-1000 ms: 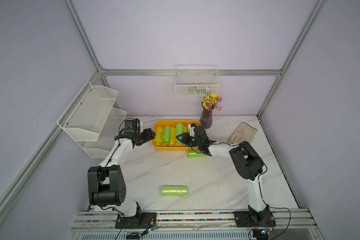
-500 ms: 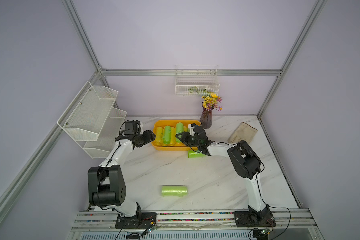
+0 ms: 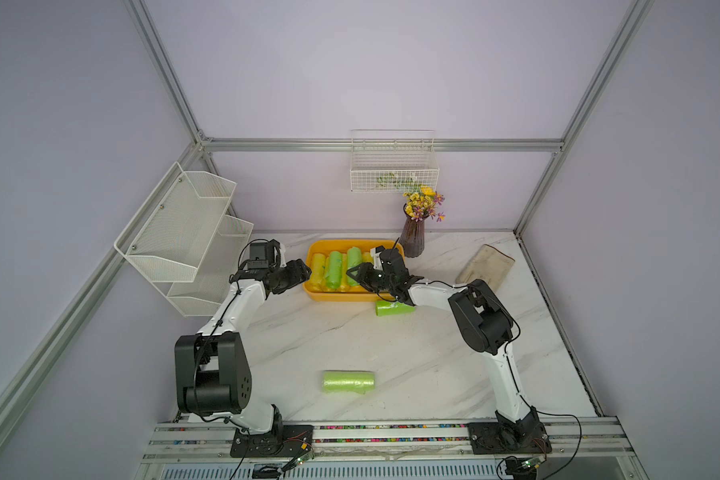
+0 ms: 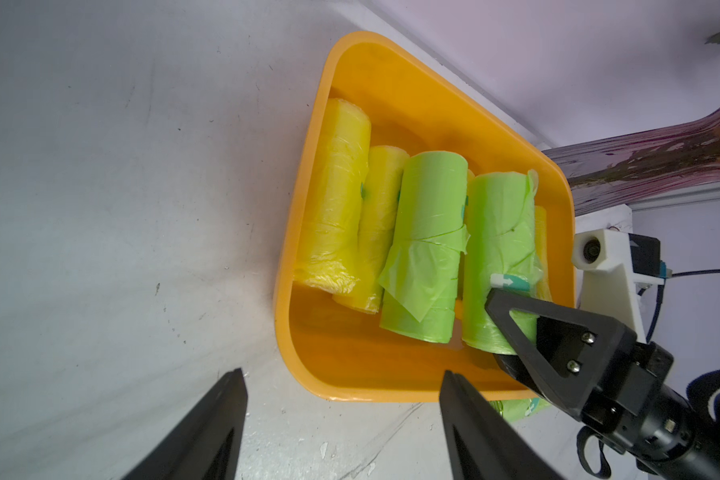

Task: Put the roll of trash bags into the storage box
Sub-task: Place the roll of trash bags in the storage box.

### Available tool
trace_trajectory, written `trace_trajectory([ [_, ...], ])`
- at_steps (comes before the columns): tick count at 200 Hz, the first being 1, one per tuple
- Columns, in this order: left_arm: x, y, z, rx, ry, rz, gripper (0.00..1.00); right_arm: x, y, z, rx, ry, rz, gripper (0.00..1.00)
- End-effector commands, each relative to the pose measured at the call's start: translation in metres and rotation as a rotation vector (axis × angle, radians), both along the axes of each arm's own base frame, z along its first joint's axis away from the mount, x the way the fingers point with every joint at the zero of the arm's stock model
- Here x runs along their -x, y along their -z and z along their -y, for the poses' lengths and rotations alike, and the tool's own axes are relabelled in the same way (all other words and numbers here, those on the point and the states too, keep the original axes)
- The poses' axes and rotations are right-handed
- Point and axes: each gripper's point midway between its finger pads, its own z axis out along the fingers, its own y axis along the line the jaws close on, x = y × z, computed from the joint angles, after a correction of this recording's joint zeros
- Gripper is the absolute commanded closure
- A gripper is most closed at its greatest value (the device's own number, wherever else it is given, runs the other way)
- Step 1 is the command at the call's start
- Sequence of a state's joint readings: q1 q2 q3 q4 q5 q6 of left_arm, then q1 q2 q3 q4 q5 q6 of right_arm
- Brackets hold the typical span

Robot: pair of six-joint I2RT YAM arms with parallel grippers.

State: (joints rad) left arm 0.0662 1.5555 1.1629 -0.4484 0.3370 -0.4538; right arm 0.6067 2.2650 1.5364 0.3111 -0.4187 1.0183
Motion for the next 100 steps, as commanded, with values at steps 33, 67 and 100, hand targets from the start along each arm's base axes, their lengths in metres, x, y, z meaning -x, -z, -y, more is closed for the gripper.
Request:
trace_trajectory([
  [33, -0.0099, -0.0255, -0.0005, 0.017, 0.003, 0.081, 0.26, 0.0037, -0.003, -0.009, 0.021, -0.052, 0.016, 0.47],
  [67, -0.0074, -0.0253, -0.0004, 0.013, 0.004, 0.081, 0.26, 0.0065, -0.0002, -0.006, 0.05, -0.062, 0.018, 0.45],
  [100, -0.0055, -0.0258, -0.0017, 0.008, 0.0, 0.082, 0.26, 0.006, -0.0023, -0.0046, 0.065, -0.075, 0.024, 0.42],
])
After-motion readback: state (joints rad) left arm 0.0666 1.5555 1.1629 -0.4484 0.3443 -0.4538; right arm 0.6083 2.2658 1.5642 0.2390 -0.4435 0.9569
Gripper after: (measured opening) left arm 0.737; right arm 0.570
